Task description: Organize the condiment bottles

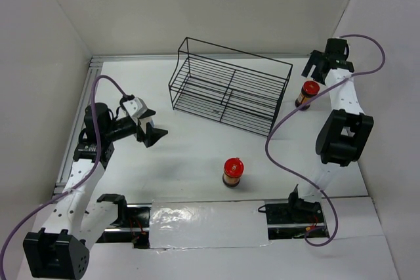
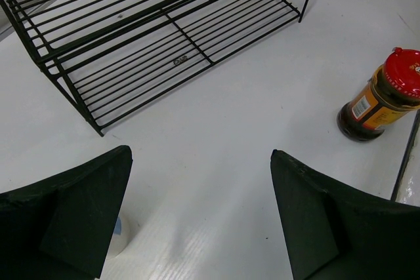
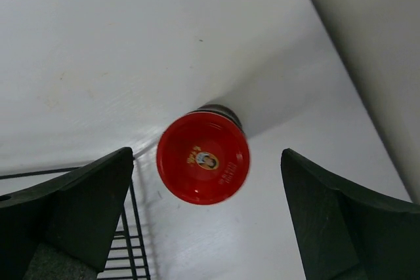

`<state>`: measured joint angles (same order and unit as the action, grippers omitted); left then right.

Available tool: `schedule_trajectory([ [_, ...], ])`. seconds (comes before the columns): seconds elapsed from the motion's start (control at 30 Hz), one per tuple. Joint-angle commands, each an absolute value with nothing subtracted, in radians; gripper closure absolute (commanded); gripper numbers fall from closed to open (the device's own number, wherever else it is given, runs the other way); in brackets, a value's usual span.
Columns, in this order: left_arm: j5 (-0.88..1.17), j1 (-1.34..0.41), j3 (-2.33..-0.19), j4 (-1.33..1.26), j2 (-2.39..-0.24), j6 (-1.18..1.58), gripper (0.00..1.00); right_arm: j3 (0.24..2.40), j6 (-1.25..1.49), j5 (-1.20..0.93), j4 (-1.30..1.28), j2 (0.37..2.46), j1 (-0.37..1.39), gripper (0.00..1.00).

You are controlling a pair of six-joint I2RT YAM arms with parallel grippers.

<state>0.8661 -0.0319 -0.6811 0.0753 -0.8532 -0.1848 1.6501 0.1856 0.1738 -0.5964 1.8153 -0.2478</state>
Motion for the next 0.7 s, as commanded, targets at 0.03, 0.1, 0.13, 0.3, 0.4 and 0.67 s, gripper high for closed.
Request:
schedule_trajectory([
  [0.03, 0.853, -0.038, -0.692, 0.067, -0.839, -0.209, 0.01, 1.691, 0.156, 0.09, -0.611, 1.848, -0.222, 0.0],
  [0.1, 0.841, -0.037, -0.689, 0.063, -0.838, -0.215, 0.01, 1.681, 0.158, 0.098, -0.6, 1.853, -0.215, 0.0],
  [0.13, 0.839, -0.038, -0.684, 0.06, -0.839, -0.216, 0.01, 1.684, 0.161, 0.109, -0.604, 1.862, -0.213, 0.0],
  [0.3, 0.833, -0.038, -0.689, 0.058, -0.847, -0.221, 0.01, 1.71, 0.184, 0.238, -0.635, 1.933, -0.203, 0.0],
  [0.4, 0.822, -0.038, -0.693, 0.054, -0.845, -0.216, 0.01, 1.707, 0.183, 0.245, -0.635, 1.963, -0.199, 0.0],
  [0.67, 0.81, -0.037, -0.695, 0.066, -0.842, -0.219, 0.01, 1.654, 0.17, 0.235, -0.554, 1.973, -0.195, 0.14],
])
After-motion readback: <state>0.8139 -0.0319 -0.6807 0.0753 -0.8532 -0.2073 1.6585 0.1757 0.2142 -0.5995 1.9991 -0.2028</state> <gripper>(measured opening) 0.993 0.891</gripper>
